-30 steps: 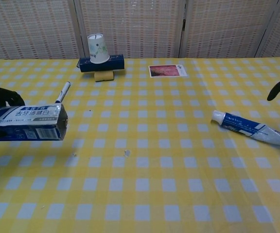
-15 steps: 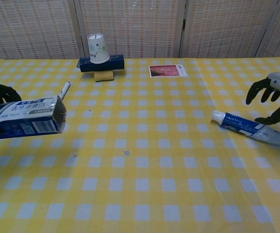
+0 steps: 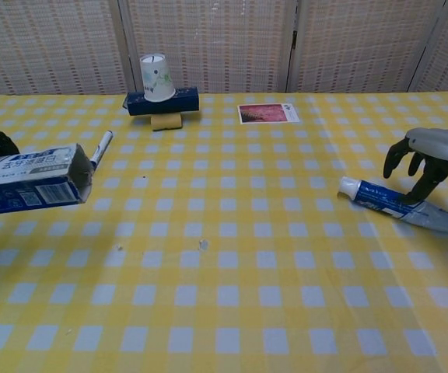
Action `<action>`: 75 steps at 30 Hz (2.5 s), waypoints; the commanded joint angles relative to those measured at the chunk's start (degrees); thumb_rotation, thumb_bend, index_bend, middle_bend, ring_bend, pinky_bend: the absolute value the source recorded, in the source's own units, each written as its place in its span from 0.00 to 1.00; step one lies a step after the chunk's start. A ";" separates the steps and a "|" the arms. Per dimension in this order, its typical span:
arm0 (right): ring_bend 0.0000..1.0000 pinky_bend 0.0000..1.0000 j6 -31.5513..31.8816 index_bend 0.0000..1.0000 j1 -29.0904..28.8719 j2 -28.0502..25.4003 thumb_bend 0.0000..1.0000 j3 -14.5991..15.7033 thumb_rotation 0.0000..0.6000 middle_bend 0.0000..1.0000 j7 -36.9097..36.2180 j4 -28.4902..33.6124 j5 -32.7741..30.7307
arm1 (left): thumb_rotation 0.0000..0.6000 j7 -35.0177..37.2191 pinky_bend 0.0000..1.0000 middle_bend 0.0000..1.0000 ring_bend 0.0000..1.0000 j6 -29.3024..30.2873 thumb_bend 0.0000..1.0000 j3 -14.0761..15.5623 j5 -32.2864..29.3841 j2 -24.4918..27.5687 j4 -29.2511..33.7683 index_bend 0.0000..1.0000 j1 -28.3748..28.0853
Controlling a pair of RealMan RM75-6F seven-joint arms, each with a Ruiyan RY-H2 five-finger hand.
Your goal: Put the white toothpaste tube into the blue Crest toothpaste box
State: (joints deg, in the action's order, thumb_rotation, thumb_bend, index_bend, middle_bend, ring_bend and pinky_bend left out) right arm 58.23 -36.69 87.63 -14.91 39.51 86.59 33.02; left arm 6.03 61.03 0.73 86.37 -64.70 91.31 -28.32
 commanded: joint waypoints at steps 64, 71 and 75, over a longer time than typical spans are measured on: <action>0.78 0.79 0.99 0.76 3.66 -15.20 0.63 2.91 1.00 0.55 -39.13 20.66 32.28 | 1.00 -5.65 0.29 0.55 0.52 1.40 0.33 -0.64 -2.75 2.09 7.54 0.39 2.40; 0.78 0.79 -2.15 0.76 4.83 -17.98 0.63 0.47 1.00 0.55 -57.24 23.65 36.50 | 1.00 -4.03 0.29 0.55 0.52 -0.91 0.33 -0.99 -3.57 2.33 9.09 0.39 1.39; 0.78 0.79 -1.52 0.76 5.27 -16.89 0.63 -1.14 1.00 0.55 -66.41 22.97 39.96 | 1.00 3.74 0.30 0.56 0.52 -2.92 0.32 -2.02 -4.63 2.54 11.34 0.39 0.64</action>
State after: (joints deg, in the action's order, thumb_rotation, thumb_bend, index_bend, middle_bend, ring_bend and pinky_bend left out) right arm 57.04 -32.31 70.90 -14.33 -20.92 109.11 69.58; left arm 4.35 59.47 -0.56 82.33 -62.31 101.15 -27.12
